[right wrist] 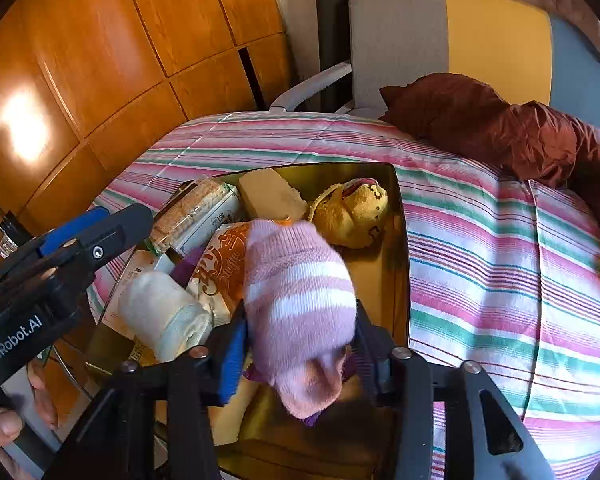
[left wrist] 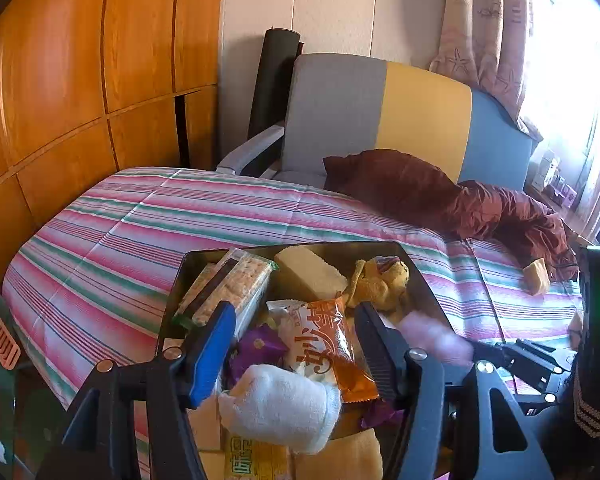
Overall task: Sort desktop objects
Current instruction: 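Open both grippers over the gold tray to drop the sock and packet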
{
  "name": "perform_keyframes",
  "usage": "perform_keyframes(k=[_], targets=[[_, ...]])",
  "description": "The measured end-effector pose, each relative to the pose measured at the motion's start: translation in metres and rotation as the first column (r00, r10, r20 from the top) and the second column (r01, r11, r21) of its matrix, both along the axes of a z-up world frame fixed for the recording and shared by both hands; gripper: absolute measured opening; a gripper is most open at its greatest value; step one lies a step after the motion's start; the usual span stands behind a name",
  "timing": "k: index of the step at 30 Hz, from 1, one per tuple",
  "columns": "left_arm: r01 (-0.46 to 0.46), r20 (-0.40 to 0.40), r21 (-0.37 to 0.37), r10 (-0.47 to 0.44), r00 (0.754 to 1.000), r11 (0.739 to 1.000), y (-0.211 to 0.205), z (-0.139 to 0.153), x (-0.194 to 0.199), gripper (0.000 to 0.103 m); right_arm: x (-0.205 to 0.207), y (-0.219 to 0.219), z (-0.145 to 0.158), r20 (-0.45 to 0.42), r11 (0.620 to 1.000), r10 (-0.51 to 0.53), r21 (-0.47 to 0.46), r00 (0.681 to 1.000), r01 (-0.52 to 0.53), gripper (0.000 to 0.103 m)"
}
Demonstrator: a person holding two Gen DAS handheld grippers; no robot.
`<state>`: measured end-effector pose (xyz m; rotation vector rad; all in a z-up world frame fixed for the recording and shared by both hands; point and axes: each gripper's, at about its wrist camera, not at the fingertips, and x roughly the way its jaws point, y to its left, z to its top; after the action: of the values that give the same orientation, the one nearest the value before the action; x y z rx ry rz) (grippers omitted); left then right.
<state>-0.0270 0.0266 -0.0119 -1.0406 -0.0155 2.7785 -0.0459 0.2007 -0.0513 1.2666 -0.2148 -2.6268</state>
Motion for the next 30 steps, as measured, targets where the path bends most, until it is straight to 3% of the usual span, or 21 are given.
perform_keyframes(k=[3,18,30], targets=[[0.0,0.002,-0.007,0.0,1.0,1.0,0.0,0.0,0.003,0.063,0.002,-0.001,0.003,-0.011,1.0,0.001,0.003,1.0,-0.001,0.067],[0.007,0.008,-0.019,-0.007,1.0,1.0,-0.002,-0.002,0.014,0.063,0.019,-0.003,0.01,-0.035,0.999,-0.012,0.033,0.999,0.013,0.082],[0.043,-0.006,-0.037,-0.043,0.999,0.998,0.01,0.003,0.022,0.063,0.04,0.021,0.024,-0.086,0.993,-0.075,0.089,0.993,0.083,0.083]])
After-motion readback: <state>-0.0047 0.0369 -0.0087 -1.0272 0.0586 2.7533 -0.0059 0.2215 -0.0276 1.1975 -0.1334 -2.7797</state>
